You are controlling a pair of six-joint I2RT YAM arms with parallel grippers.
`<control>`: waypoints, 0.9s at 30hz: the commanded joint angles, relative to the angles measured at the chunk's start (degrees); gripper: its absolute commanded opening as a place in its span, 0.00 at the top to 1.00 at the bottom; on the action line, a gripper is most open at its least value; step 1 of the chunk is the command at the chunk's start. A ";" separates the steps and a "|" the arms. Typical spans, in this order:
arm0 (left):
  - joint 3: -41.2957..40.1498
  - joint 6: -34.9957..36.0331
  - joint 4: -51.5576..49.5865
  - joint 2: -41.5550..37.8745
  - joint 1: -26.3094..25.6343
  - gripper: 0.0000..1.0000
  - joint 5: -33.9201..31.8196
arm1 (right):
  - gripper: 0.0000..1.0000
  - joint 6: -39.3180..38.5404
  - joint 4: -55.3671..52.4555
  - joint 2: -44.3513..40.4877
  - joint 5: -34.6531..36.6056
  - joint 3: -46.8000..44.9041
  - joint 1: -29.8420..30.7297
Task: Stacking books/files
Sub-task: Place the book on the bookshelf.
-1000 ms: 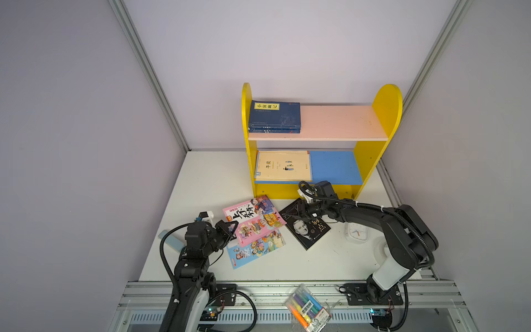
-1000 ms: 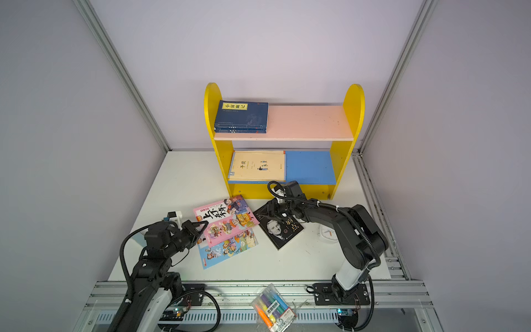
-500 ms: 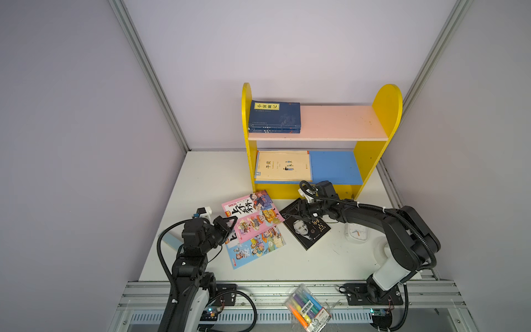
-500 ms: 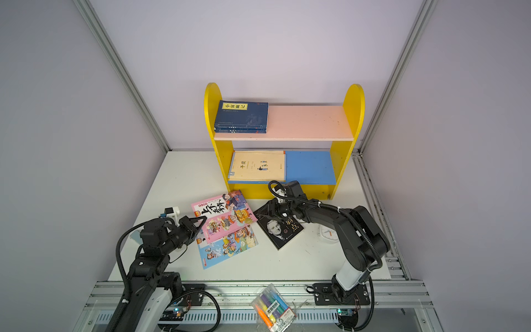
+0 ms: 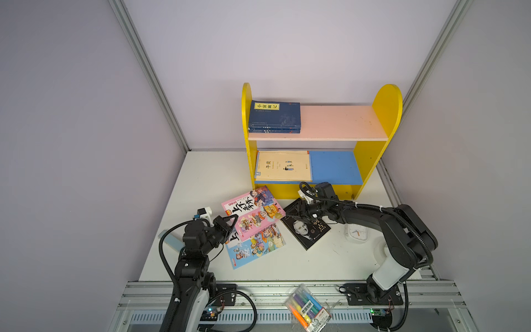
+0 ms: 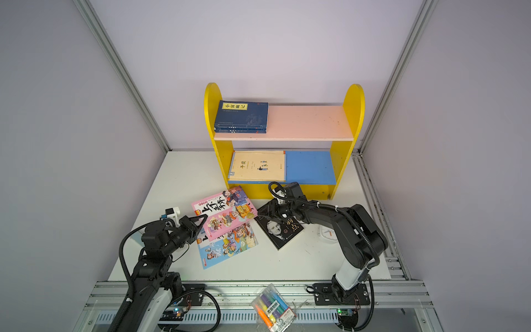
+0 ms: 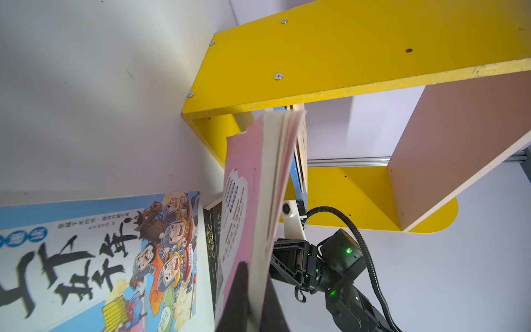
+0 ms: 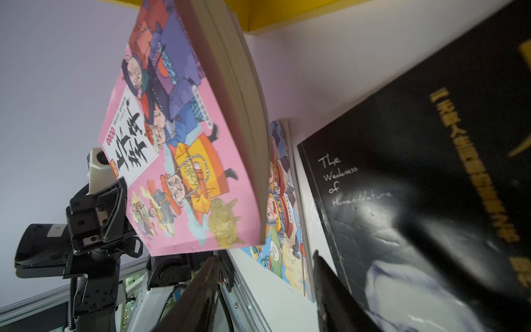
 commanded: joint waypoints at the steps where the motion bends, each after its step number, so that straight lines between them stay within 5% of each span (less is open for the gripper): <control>1: -0.28 -0.66 3.66 -0.38 -0.38 1.00 -0.14 | 0.45 0.69 3.78 0.53 -0.29 -0.22 -0.09; 21: -0.49 -1.06 6.07 1.10 -1.43 1.00 -1.03 | 0.47 12.68 23.06 8.12 -5.01 -0.41 1.59; 27: -1.00 -1.18 5.73 0.52 -1.48 1.00 -0.88 | 0.56 18.07 31.49 11.16 -4.76 -0.75 2.63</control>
